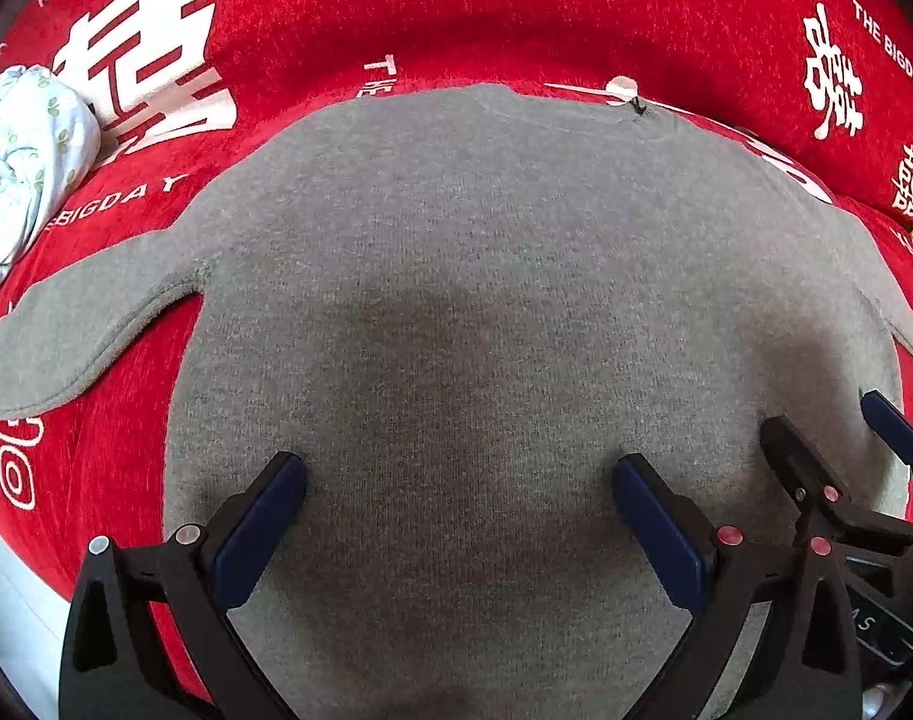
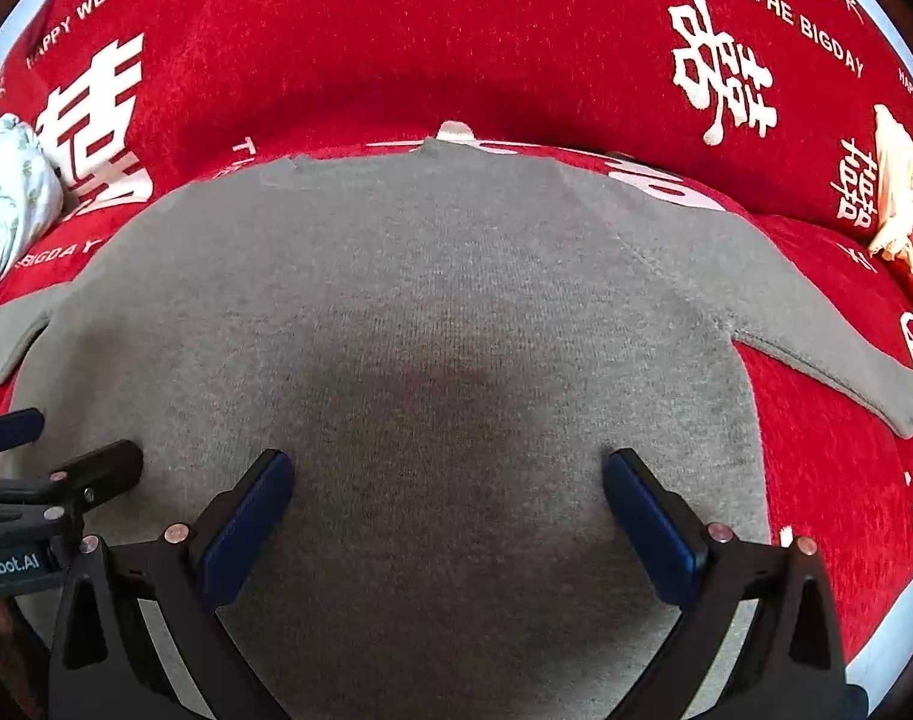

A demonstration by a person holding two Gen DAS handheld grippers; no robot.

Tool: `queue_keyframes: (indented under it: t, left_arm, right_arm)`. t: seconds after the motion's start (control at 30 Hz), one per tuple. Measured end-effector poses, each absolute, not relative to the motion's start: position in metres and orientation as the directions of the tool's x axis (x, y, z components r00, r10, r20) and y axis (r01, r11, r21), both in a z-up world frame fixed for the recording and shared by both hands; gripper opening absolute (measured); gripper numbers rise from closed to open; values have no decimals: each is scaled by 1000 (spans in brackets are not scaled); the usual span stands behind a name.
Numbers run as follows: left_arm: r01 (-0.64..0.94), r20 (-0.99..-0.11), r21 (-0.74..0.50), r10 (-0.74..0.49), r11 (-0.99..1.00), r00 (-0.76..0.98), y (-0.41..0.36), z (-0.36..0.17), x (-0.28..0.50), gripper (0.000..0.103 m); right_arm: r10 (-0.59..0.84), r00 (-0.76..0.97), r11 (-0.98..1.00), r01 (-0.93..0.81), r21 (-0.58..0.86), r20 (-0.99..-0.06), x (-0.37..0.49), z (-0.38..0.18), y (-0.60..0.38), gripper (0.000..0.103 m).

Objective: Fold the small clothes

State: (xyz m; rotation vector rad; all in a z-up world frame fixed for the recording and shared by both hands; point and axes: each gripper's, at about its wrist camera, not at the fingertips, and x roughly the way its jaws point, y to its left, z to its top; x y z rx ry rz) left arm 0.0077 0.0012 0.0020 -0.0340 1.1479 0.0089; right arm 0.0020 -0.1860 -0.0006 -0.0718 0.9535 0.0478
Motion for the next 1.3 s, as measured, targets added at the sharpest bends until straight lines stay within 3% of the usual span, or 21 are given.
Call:
queue_keyframes:
  t: [0.27, 0.83, 1.17, 1.3]
  left_arm:
    - [-13, -900, -43, -33, 999, 434, 5, 3, 0, 103]
    - [-30, -905, -30, -15, 999, 425, 2, 2, 2, 103]
    - [-12, -912, -25, -18, 1000, 411, 1, 4, 3, 103]
    - [-51, -902, -12, 11, 999, 433, 9, 17, 4, 103]
  right_arm:
    - [-68, 508, 998, 38, -56, -859, 0, -1, -181, 103]
    - [-45, 426, 999, 3, -48, -903, 12, -2, -181, 103]
    - [-36, 457, 997, -50, -66, -889, 12, 1, -179, 103]
    - [-101, 509, 988, -47, -144, -855, 10, 15, -173, 103]
